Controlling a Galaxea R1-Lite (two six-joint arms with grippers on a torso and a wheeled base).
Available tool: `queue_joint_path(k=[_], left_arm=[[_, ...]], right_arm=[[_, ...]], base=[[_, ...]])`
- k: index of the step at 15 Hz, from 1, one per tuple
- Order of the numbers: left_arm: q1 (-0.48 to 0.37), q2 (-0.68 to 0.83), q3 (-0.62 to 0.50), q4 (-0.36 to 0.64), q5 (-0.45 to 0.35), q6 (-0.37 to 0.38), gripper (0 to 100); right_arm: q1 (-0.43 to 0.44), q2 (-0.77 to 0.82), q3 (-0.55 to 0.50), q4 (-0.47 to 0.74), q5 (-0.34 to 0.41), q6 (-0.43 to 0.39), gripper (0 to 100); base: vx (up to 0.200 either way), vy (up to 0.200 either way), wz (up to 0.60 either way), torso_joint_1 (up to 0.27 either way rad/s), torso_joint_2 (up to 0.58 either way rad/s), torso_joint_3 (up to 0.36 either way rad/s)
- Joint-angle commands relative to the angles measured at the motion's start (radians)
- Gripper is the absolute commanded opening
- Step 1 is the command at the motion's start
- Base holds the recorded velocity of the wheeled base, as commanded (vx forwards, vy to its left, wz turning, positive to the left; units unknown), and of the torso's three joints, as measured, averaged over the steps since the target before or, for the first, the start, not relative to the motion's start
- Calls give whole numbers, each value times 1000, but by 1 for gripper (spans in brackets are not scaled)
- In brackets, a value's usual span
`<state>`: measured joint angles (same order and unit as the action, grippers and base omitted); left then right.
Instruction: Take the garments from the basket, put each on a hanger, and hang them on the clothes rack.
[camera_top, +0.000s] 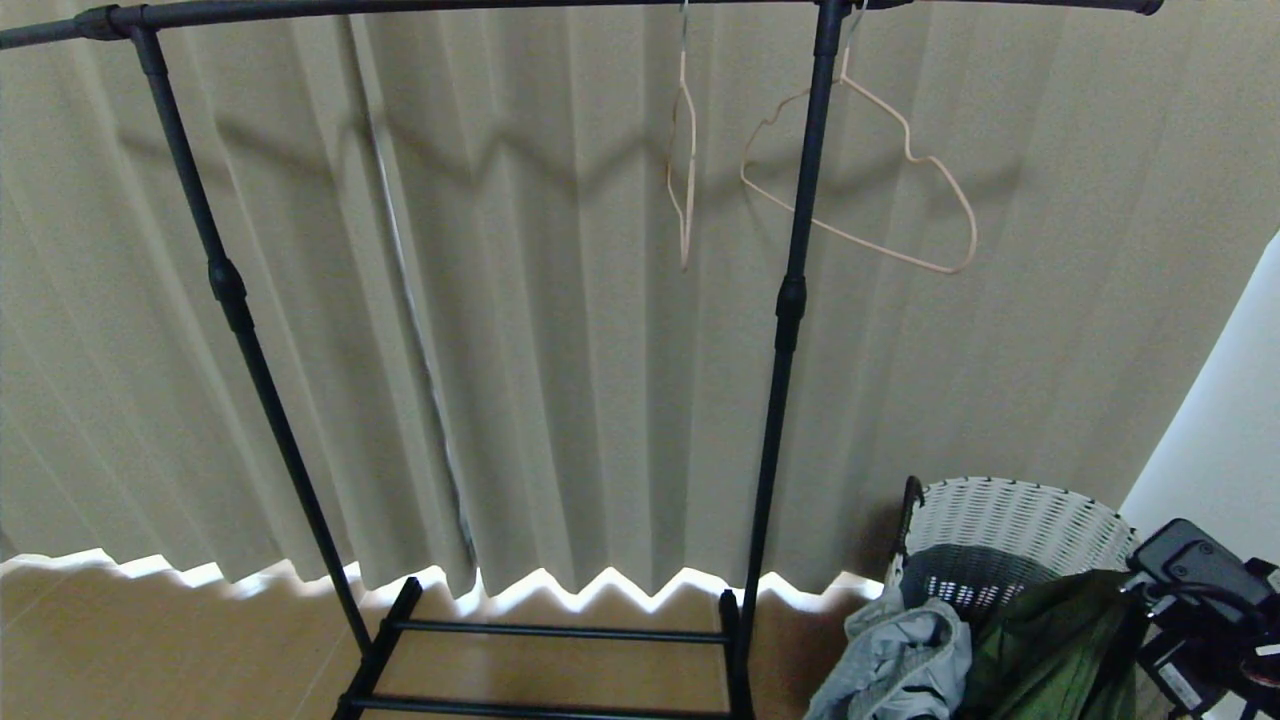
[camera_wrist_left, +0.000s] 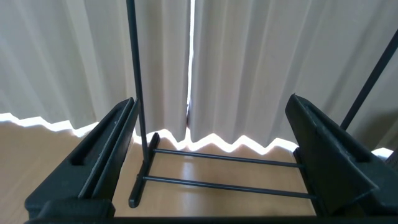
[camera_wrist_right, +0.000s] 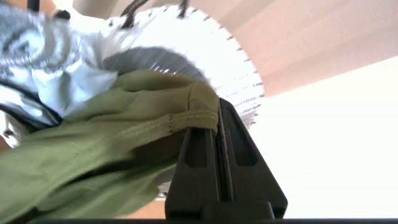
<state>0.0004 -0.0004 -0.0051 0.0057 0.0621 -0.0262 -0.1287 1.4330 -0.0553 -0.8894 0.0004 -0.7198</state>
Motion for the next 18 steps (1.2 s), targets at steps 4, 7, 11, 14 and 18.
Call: queue_joint_path(k=[4, 7, 11, 14, 18], left_arm=[[1, 0, 1, 0, -1, -1, 100], [0, 0, 1, 0, 1, 5, 100], [0, 0, 2, 0, 4, 3, 100], [0, 0, 1, 0, 4, 3, 100], [0, 0, 1, 0, 2, 3, 100]], right_arm=[[9, -499, -472, 731, 10, 258, 0], [49, -540, -548, 865, 10, 434, 0], [49, -557, -505, 865, 12, 434, 0], [50, -559, -483, 856, 9, 434, 0], [55, -583, -451, 853, 9, 434, 0]], base=[[0, 0, 0, 0, 0, 0], [0, 0, 0, 0, 0, 0], [-200, 0, 0, 7, 4, 6], [-200, 0, 0, -2, 1, 1], [-200, 0, 0, 1, 5, 1]])
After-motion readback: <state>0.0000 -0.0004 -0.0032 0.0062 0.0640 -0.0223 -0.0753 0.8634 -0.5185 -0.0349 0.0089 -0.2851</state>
